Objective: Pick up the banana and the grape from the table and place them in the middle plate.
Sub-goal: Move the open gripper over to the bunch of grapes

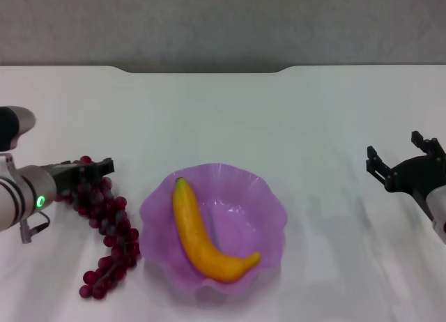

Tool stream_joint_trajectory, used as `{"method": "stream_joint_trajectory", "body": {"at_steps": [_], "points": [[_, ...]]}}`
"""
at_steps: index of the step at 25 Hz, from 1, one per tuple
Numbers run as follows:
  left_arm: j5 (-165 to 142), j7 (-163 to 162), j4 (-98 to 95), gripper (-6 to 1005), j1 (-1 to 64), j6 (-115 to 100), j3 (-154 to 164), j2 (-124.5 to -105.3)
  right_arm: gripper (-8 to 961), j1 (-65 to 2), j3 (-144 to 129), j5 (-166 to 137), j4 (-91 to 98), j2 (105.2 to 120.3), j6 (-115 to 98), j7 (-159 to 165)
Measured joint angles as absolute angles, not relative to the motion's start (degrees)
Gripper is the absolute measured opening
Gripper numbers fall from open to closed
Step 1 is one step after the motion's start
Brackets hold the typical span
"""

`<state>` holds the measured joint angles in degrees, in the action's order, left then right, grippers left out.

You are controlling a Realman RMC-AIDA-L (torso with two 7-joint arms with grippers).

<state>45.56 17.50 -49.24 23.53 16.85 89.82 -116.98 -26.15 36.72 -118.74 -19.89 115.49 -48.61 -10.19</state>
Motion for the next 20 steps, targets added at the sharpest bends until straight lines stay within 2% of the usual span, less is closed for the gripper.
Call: {"method": "stream_joint_trajectory", "body": {"at_steps": [20], "points": [[46.6,17.7,-40.7,883,26.2,9.3,91.6,-116.98,877,-26.5,35.8,-118.7,-20.3,115.49,-48.6,-10.2]]}}
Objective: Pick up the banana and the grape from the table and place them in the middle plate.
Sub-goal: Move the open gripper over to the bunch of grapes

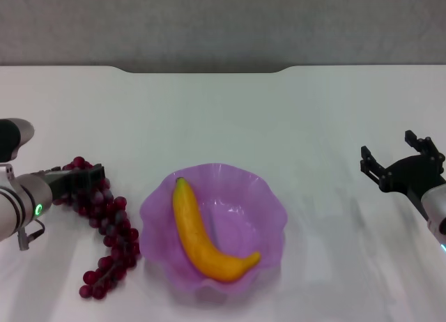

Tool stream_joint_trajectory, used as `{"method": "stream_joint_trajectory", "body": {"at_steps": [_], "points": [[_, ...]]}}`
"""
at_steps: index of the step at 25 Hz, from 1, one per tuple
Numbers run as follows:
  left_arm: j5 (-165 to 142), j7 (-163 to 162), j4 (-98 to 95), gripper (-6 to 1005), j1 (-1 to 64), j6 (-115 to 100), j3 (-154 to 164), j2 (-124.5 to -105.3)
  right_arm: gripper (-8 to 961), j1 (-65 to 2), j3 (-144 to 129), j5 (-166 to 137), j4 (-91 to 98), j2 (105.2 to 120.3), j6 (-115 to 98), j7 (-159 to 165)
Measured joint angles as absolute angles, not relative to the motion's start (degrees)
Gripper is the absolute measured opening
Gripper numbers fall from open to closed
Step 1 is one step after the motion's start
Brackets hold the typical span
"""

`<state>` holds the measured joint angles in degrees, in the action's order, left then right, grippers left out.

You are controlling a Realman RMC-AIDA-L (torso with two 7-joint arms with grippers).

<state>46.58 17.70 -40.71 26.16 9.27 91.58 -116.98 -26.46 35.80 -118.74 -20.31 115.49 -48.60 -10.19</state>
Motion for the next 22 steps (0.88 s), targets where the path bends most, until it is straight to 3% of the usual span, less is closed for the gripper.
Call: {"method": "stream_joint_trajectory", "body": {"at_steps": [11,22], "points": [[46.6,17.1,-40.4,880,26.1,9.4,92.5,-117.05,876,-26.5,35.8,-118.7,-20.1,115.49,-48.6,-10.2],[47.0,16.6,-39.2,639,25.9,8.0,92.5,-117.08,876,-26.5,35.6,-118.7,-20.0,115.49,-48.6,-10.2]]}}
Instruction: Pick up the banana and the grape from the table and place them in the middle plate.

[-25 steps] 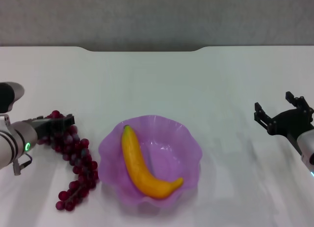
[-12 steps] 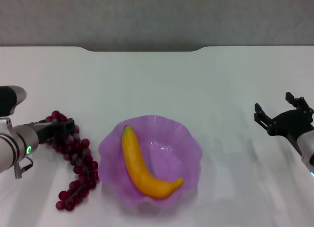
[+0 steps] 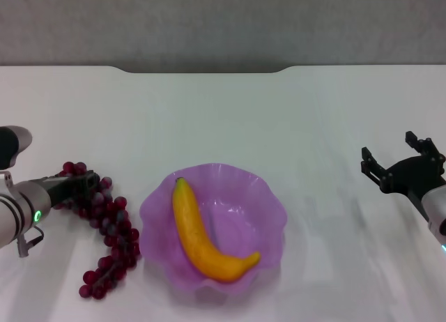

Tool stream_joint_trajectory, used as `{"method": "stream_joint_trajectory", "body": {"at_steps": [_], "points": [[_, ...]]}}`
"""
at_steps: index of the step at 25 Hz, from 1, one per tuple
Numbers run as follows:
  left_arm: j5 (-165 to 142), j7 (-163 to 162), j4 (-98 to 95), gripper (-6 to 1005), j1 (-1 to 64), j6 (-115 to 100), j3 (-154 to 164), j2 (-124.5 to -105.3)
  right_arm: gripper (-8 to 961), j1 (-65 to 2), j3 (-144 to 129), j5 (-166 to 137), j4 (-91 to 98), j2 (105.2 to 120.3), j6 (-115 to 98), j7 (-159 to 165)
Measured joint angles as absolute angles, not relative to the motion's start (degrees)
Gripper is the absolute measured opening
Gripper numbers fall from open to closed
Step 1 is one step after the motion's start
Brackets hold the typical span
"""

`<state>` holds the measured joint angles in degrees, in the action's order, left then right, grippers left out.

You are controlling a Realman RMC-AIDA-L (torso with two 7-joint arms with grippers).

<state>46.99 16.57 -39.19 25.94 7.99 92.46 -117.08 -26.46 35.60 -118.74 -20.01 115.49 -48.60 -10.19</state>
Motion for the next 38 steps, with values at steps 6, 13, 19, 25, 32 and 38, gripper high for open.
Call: {"method": "stream_joint_trajectory", "body": {"at_steps": [6,13,19,25,32,38], "points": [[47.3,16.7,-39.1,569,25.8,7.6,92.8,-117.07,876,-26.5,35.6,-118.7,-20.0,115.48,-48.6,-10.2],[48.2,16.6,-39.9,534,25.5,7.4,94.2,-117.07,876,-26.3,35.5,-118.7,-20.0,115.41,-48.6,-10.2],[49.4,17.1,-41.1,524,24.3,6.3,94.8,-117.07,876,-26.2,35.5,-118.7,-20.1,115.4,-48.7,-10.2],[49.4,16.9,-41.4,513,24.0,5.4,95.4,-117.07,876,-26.1,35.4,-118.7,-19.9,115.39,-48.7,-10.2],[49.6,16.8,-45.0,485,21.6,4.4,96.8,-117.07,876,-26.0,35.0,-118.7,-20.0,115.39,-48.7,-10.3],[49.6,16.9,-45.7,468,21.1,4.2,97.6,-117.0,876,-26.0,34.9,-118.7,-19.9,115.4,-48.7,-10.5]]}}
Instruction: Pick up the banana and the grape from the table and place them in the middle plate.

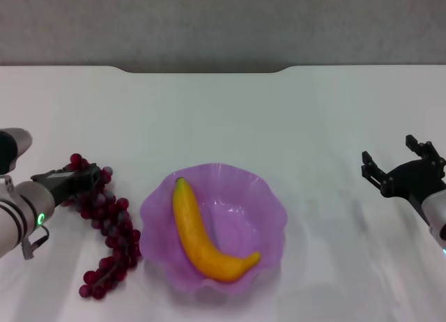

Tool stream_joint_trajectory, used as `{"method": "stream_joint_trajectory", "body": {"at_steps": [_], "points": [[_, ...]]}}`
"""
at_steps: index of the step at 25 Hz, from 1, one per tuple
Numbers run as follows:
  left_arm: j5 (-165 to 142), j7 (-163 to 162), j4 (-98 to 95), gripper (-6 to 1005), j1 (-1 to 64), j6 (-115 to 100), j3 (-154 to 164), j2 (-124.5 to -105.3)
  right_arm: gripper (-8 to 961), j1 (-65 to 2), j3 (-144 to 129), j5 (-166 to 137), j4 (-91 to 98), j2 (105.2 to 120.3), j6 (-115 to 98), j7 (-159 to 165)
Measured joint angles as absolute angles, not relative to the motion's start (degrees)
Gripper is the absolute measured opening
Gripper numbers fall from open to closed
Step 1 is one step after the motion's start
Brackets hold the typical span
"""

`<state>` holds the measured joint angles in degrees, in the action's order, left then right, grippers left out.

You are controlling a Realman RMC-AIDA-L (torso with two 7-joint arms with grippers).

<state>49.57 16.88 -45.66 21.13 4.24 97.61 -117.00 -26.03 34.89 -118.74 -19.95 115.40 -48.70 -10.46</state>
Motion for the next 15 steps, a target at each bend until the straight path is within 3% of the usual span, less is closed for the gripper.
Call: {"method": "stream_joint_trajectory", "body": {"at_steps": [15], "points": [[49.6,16.8,-50.4,436,18.7,3.6,99.8,-116.94,876,-25.9,34.7,-118.8,-19.9,115.4,-48.7,-10.6]]}}
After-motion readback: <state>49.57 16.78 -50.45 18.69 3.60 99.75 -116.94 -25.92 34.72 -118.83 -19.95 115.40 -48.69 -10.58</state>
